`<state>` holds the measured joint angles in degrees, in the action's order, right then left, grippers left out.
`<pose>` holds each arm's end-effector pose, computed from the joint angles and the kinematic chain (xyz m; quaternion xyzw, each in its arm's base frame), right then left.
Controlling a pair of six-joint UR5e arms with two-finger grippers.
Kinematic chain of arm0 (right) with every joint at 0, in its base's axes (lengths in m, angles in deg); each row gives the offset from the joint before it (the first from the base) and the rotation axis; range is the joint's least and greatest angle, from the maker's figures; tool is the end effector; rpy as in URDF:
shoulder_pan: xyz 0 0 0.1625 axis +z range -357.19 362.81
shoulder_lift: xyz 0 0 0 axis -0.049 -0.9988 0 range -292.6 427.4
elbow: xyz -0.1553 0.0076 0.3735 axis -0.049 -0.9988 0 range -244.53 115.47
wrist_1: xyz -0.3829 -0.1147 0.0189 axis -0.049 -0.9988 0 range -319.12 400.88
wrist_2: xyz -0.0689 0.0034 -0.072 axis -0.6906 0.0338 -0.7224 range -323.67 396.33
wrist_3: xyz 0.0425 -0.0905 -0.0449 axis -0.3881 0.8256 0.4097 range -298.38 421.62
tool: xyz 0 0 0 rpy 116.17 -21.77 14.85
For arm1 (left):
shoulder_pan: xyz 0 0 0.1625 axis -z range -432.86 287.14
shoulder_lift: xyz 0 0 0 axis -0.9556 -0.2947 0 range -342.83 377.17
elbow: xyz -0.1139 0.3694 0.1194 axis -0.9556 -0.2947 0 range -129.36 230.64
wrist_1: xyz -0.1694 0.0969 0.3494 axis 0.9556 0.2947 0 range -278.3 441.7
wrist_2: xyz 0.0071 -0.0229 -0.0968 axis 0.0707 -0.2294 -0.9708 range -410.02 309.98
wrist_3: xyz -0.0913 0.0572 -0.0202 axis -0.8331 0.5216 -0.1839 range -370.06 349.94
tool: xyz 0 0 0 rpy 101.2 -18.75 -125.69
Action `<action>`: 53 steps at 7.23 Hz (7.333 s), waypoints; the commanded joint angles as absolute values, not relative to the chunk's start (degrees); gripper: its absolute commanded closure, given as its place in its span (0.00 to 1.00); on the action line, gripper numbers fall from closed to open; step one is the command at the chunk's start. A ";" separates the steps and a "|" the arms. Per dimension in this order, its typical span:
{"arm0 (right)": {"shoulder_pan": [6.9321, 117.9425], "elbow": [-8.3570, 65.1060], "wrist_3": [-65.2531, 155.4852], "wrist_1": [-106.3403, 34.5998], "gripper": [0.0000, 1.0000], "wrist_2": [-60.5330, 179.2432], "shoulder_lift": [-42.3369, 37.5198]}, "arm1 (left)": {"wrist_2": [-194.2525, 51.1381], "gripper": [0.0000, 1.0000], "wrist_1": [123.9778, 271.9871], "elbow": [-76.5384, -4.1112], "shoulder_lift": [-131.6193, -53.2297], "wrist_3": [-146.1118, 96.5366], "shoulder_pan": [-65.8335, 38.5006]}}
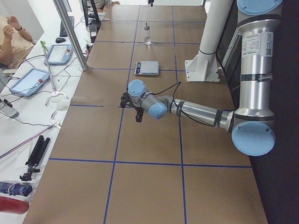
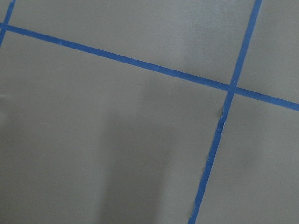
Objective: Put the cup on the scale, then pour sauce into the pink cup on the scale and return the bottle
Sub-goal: 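Reach the left gripper to the pink cup and grasp it, then carry the pink cup with the left gripper onto the scale and lower it, then release the cup and lift the left gripper away while the right gripper approaches the bottle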
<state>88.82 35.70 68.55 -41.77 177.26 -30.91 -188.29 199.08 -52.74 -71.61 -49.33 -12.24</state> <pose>0.0183 -0.4305 0.6023 0.0840 -0.4265 -0.1202 0.8925 0.1924 -0.4467 0.4803 0.0380 0.4918 0.0637 0.8675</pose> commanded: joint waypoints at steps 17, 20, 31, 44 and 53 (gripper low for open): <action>88.50 34.78 68.47 -41.65 0.00 182.76 -30.34 | -174.65 1.00 197.47 -56.64 -78.80 -69.88 -27.69; 88.24 35.84 68.47 -41.65 0.00 183.28 -29.90 | -169.08 1.00 171.90 -54.32 -103.76 -82.98 -36.78; 87.01 35.75 68.56 -41.56 0.00 183.20 -29.81 | -167.18 1.00 171.35 -41.99 -118.71 -88.46 -41.49; 77.44 48.32 46.55 -32.16 0.00 183.11 -32.24 | -165.25 0.38 172.41 -62.72 -110.63 -88.19 -34.29; 46.16 48.41 9.78 6.76 0.04 151.97 -37.19 | -165.78 0.38 172.14 -67.39 -104.38 -86.70 -32.96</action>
<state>49.23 48.40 12.57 4.83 158.77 -37.30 -165.79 172.16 -67.51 -104.39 -86.63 -32.95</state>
